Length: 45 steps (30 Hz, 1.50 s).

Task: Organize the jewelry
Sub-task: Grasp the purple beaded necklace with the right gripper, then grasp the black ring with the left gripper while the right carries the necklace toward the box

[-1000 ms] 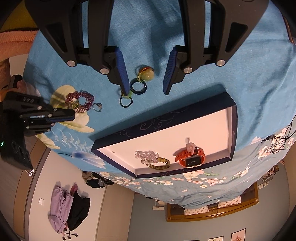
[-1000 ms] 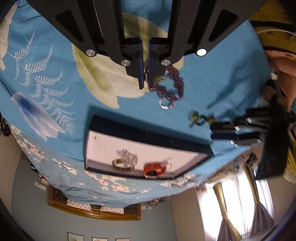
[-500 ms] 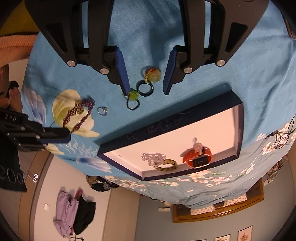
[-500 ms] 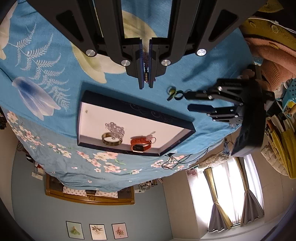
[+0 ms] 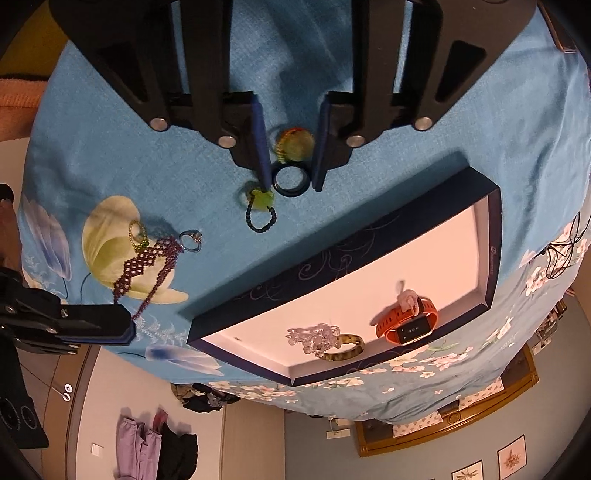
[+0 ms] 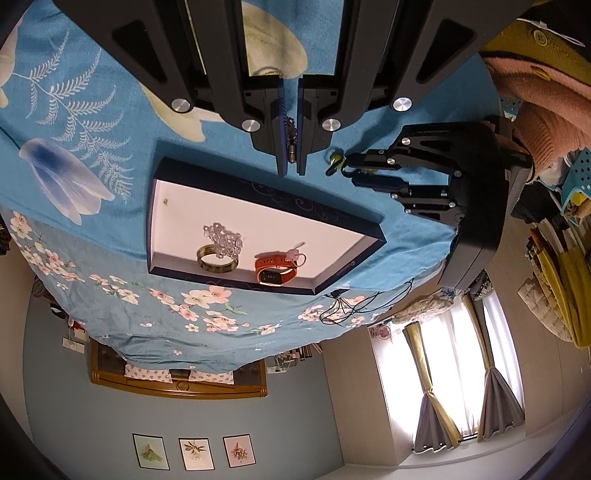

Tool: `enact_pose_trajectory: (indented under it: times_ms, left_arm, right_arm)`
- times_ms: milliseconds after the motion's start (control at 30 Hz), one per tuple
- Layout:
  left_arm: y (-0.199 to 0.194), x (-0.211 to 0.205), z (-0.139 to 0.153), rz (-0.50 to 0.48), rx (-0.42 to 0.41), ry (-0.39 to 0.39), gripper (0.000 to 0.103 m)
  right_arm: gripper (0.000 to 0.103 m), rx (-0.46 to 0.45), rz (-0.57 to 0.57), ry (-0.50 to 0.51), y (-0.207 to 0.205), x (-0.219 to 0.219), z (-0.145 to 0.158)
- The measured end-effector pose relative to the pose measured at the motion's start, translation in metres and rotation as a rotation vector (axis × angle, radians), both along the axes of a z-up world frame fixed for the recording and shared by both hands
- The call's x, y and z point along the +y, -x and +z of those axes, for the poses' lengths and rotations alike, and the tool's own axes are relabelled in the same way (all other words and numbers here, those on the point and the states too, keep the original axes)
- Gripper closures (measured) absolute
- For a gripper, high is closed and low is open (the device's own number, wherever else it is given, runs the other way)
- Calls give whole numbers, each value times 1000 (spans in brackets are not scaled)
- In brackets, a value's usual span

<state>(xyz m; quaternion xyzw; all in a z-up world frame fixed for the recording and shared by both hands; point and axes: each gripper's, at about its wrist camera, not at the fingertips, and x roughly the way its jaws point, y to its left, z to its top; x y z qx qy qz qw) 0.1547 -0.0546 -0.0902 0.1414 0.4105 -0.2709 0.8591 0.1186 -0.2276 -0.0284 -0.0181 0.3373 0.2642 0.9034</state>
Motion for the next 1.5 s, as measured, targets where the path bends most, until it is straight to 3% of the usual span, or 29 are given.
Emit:
enact_pose_trajectory:
  times_ms: [1000,1500]
  left_arm:
    - [-6,24,54,89,-129,117,81]
    - [-35,25,58,120,-133,128,81]
  right_arm:
    - [100,-80,-26,-22,-37,2,25]
    - [100,-87,-53,-40,-71,6,30]
